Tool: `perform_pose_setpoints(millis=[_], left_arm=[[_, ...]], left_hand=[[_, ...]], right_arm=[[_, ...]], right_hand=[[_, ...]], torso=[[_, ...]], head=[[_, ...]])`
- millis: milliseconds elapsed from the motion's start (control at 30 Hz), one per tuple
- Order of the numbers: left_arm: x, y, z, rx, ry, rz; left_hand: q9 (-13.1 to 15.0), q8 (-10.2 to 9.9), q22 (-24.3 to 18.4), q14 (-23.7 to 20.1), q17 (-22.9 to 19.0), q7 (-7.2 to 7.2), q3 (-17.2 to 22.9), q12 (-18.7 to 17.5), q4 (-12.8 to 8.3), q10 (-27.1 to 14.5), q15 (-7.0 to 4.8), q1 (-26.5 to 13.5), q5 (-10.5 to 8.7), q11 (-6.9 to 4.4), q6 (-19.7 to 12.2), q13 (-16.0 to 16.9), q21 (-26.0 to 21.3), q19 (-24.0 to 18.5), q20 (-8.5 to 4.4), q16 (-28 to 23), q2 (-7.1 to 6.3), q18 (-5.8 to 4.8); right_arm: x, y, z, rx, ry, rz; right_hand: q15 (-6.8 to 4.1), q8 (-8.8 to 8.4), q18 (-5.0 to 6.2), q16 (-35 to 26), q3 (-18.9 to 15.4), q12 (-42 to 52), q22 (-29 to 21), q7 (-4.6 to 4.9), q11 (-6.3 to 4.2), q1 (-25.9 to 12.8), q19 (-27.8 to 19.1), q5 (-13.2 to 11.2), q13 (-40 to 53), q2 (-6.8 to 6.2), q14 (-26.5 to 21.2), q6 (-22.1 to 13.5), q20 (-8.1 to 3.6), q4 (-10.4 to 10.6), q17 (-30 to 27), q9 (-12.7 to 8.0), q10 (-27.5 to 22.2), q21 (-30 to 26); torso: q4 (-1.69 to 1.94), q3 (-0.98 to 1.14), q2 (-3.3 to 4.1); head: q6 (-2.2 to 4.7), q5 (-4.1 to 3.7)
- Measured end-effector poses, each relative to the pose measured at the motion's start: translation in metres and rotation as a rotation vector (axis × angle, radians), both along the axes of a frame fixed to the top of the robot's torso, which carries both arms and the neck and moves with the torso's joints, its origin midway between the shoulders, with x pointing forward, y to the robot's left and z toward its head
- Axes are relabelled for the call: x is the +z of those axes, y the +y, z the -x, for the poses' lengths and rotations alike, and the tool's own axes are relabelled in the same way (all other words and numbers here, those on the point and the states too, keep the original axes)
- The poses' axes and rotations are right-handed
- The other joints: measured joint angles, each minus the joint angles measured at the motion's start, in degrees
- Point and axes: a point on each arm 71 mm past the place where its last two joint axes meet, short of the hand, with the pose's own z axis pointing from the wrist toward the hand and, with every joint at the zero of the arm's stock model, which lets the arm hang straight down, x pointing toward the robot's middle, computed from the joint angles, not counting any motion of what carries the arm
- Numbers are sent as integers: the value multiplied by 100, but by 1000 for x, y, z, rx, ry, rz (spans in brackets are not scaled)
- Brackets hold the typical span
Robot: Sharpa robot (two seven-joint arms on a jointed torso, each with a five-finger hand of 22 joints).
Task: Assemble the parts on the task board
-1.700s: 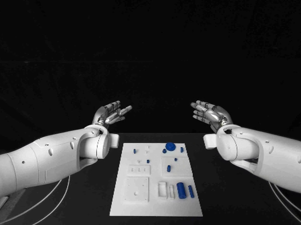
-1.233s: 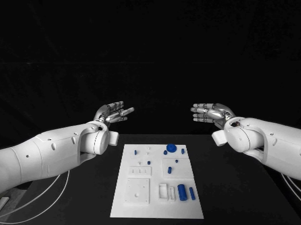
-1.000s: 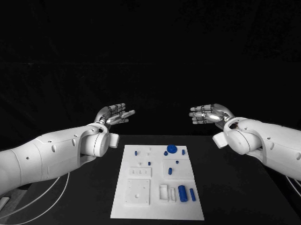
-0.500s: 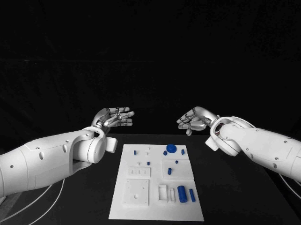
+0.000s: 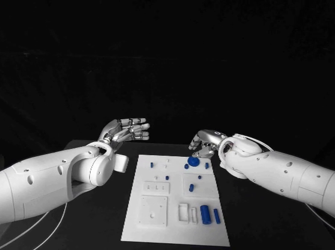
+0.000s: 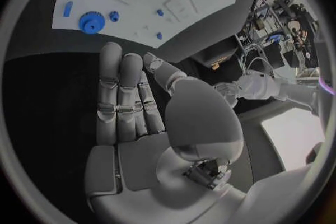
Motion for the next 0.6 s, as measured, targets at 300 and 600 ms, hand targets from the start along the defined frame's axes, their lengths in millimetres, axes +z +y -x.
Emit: perform_pose_setpoints(millis=[300,600], left_arm=[[6,-6,8,-43,-6,14],[13,-8,13,-67,-16,25]], left_hand=[[0,0,-9,14,0,-10,-22,0,-22,0,0,0,0,0,51,0,0,5,-5,0,0,-1],[-1,0,-25,-5,0,-10,-22,0,-21,-1,19,-29,0,0,51,-1,40,4,-3,0,29,-4]], right_arm=[[-8,3,-3,-26,-65,121],[-12,5,-5,-49,-119,181]], right_hand=[[20,0,1,155,167,0,292,0,20,64,20,-38,-1,-153,-20,0,21,160,-247,0,-20,-118],[24,0,0,226,344,0,493,0,20,101,73,-174,-1,-264,-25,0,35,266,-353,-1,-20,-263]], torso=[[110,-47,190],[195,-79,389]], head=[[30,-97],[23,-170]])
